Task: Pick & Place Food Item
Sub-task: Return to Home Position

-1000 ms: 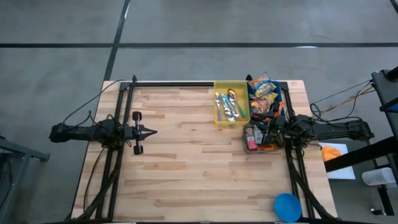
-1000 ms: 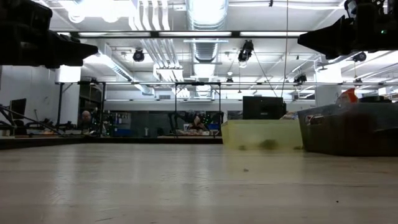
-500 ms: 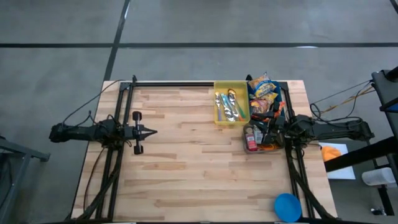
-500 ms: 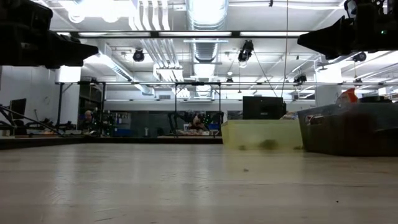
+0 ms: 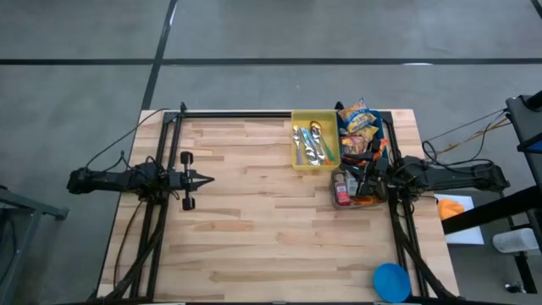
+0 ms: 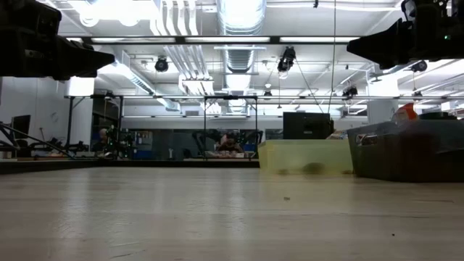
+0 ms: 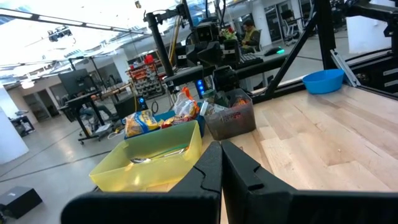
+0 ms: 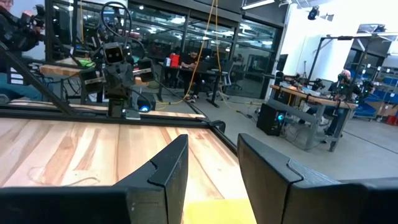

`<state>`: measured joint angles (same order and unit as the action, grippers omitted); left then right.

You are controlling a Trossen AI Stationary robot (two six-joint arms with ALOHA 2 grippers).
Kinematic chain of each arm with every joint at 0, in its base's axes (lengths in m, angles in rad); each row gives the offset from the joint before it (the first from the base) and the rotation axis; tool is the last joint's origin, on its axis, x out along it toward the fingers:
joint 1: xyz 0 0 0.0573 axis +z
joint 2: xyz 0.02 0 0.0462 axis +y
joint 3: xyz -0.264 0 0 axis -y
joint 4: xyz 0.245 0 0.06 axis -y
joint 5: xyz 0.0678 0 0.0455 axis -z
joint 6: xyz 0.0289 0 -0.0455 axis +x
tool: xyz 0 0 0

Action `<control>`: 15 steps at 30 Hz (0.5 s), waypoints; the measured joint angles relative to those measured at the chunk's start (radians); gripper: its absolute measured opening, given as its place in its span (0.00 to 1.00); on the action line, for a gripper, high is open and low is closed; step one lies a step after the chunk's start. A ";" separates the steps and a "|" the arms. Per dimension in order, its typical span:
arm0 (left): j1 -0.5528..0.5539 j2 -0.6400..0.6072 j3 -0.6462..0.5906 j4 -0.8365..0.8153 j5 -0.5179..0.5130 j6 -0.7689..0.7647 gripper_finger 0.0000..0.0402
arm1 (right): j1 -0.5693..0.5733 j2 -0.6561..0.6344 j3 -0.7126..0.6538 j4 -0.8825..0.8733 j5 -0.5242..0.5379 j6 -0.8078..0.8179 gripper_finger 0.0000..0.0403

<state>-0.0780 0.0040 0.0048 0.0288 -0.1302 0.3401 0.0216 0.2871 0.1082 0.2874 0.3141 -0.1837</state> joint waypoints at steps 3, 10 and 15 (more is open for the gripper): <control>0.000 0.000 0.000 0.000 0.000 0.000 0.00 | 0.000 0.000 0.000 0.000 0.000 -0.001 0.34; 0.000 0.000 0.000 -0.001 0.000 -0.003 0.00 | 0.000 -0.009 0.000 0.023 -0.001 -0.037 0.34; 0.000 0.000 0.000 -0.002 0.000 -0.003 0.00 | 0.000 -0.049 0.000 -0.023 -0.055 0.012 0.34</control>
<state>-0.0779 0.0044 0.0048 0.0273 -0.1299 0.3374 0.0212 0.2378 0.1085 0.2641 0.2596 -0.1719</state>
